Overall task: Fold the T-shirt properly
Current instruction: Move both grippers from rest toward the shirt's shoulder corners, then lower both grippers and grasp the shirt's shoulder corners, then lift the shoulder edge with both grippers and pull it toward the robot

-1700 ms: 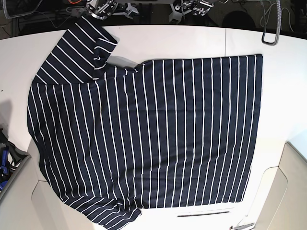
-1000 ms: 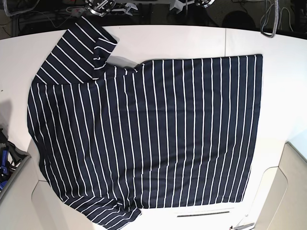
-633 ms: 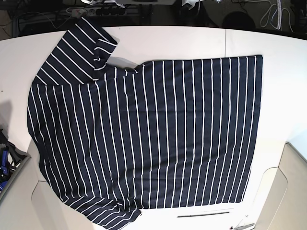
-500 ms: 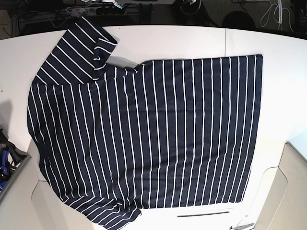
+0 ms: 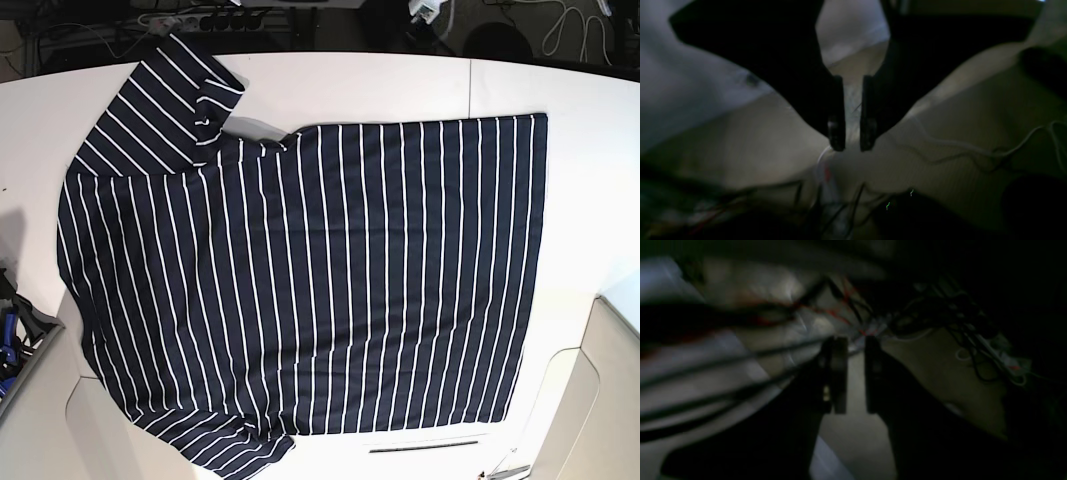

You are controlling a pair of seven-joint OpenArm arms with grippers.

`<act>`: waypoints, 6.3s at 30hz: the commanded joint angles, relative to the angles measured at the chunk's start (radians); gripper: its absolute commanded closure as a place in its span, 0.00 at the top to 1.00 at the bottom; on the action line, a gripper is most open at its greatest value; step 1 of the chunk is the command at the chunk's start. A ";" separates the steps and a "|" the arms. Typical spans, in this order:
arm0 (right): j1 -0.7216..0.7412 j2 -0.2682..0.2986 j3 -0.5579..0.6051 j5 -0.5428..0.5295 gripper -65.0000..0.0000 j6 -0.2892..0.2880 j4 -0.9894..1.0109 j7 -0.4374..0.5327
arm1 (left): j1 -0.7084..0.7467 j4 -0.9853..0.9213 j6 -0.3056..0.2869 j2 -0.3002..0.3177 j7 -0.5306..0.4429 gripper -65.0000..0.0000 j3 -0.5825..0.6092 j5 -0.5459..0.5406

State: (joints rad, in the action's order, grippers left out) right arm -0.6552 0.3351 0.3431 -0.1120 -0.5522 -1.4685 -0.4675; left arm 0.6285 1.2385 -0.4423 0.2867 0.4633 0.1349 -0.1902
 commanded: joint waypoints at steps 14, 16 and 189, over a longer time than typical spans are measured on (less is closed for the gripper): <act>-0.087 0.006 -0.216 -0.337 0.13 -0.047 -0.491 -0.281 | 0.235 0.476 -0.143 0.007 0.239 0.31 -0.414 -0.318; -0.087 0.006 -0.236 -0.391 0.13 -0.047 -0.551 -0.321 | 0.236 0.524 -0.162 0.007 0.301 0.35 -0.464 -0.384; 1.030 -0.029 -1.014 -0.630 0.55 -0.039 0.260 -0.475 | -0.737 0.062 -0.112 0.166 0.391 0.53 -0.695 -0.664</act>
State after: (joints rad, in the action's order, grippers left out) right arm 0.3603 0.2882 -0.6678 -0.7254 -0.5838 -1.1934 -0.9516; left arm -0.0967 1.2865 -0.5442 0.4358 0.8616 -0.5579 -0.8349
